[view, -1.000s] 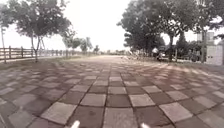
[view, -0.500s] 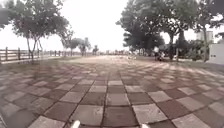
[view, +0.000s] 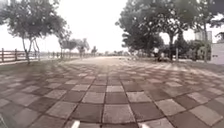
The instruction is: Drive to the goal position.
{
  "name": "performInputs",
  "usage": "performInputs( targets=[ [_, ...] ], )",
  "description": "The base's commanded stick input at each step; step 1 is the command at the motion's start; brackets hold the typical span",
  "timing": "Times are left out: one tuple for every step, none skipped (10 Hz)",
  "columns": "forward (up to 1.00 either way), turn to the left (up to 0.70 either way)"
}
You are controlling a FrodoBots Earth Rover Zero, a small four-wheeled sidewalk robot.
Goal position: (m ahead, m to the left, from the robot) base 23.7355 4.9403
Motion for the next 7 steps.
performInputs(
  targets=[
    [0.7,0.0],
    [0.7,0.0],
    [0.7,0.0],
    [0.7,0.0],
    [0.7,0.0],
    [0.7,0.0],
    [0.7,0.0]
  ],
)
